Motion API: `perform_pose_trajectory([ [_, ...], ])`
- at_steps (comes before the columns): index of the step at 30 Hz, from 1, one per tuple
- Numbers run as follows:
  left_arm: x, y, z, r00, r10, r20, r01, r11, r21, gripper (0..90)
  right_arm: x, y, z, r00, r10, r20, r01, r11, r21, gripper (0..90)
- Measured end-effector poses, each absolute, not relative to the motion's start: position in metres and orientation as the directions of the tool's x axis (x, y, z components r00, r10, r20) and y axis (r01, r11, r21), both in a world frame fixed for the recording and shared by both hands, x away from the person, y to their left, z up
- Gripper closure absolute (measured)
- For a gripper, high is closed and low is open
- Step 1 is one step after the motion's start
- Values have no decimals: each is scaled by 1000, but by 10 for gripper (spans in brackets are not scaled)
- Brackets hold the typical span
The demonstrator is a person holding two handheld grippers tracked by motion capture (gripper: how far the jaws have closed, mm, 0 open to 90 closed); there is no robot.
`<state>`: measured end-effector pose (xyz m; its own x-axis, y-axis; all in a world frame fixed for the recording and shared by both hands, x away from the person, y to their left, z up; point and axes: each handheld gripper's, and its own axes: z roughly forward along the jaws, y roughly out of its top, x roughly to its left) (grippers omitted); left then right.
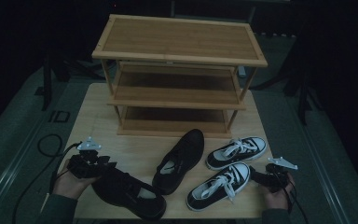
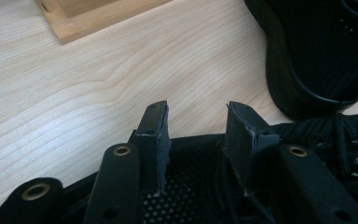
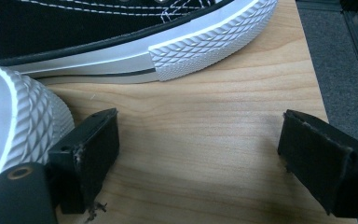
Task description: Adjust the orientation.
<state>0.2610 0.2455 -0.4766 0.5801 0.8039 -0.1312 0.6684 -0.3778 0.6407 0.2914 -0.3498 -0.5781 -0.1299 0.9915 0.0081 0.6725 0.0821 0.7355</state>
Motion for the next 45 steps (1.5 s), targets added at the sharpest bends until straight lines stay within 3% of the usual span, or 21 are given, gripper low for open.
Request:
perform_pose_trajectory([
  [12, 252, 243, -479, 580, 801, -147, 686, -382, 620, 618, 291, -350, -578, -130, 992, 8, 672, 82, 736, 124],
  [16, 252, 243, -484, 584, 796, -159, 700, -395, 595, 757, 291, -350, -578, -130, 992, 8, 672, 82, 736, 124],
  [17, 252, 243, -485, 582, 797, -159, 704, -397, 589, 757, 291, -350, -578, -130, 992, 8, 672, 82, 736, 124],
  [19, 252, 242, -485, 582, 800, -147, 708, -409, 576, 871, 291, -350, -578, -130, 991, 8, 672, 82, 736, 124],
  [30, 270, 233, -472, 569, 820, -71, 674, -414, 612, 893, 291, -350, -578, -130, 992, 8, 673, 82, 735, 124],
  [45, 321, 198, -458, 598, 800, -47, 633, -435, 640, 893, 291, -350, -578, -130, 991, 8, 673, 82, 735, 124],
])
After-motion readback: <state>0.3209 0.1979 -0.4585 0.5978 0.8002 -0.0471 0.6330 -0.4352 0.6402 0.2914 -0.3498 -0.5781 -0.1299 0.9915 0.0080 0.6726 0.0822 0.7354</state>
